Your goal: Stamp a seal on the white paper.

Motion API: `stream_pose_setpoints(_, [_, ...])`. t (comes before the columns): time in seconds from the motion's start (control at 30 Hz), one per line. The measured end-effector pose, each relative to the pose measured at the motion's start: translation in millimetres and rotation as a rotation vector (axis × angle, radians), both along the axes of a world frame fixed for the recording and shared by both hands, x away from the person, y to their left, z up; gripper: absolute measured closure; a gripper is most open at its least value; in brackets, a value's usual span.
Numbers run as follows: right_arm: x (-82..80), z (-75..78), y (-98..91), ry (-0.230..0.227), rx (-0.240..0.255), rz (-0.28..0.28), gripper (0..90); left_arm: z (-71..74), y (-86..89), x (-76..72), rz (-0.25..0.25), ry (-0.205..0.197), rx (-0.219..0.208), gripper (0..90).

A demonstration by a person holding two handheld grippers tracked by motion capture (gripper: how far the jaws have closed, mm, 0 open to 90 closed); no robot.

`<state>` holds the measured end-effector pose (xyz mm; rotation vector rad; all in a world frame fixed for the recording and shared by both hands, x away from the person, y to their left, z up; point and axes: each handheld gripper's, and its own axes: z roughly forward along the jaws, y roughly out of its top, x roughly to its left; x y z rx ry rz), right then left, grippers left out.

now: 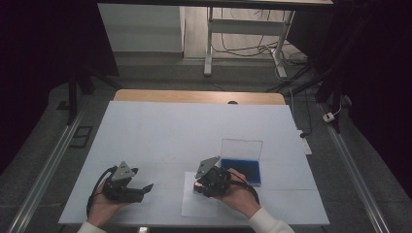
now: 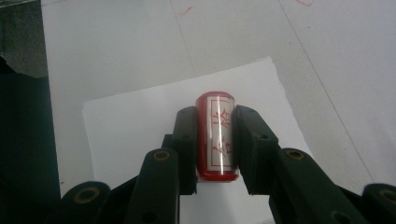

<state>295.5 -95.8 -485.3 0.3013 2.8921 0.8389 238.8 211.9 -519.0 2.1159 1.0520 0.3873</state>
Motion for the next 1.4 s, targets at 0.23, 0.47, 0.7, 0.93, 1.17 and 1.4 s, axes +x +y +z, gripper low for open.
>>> stream_pose_setpoints(0.23, [2.0, -0.6, -0.8, 0.016, 0.005, -0.003, 70.8, -0.3, -0.6, 0.1, -0.002, 0.002, 0.004, 19.2])
stream_pose_setpoints(0.47, [0.8, -0.7, 2.9, 0.010, -0.035, -0.008, 71.0, -0.3, -1.0, -0.4, -0.002, 0.003, 0.005, 19.2])
stream_pose_setpoints(0.7, [1.6, -2.8, 3.9, 0.015, -0.044, -0.013, 71.1, -0.4, -1.9, -1.2, -0.003, 0.005, 0.007, 19.2])
stream_pose_setpoints(0.93, [0.4, -3.4, 5.4, 0.016, -0.050, -0.020, 71.2, -0.6, -1.8, -1.1, -0.002, 0.006, 0.007, 19.2])
stream_pose_setpoints(1.17, [0.3, -3.6, 5.1, 0.006, -0.051, -0.012, 71.3, -0.4, -1.3, -1.6, 0.002, 0.007, 0.007, 19.2])
stream_pose_setpoints(1.4, [-0.2, -4.9, 4.3, 0.005, -0.039, -0.015, 71.3, -0.8, -2.0, -1.3, 0.002, 0.007, 0.009, 19.2])
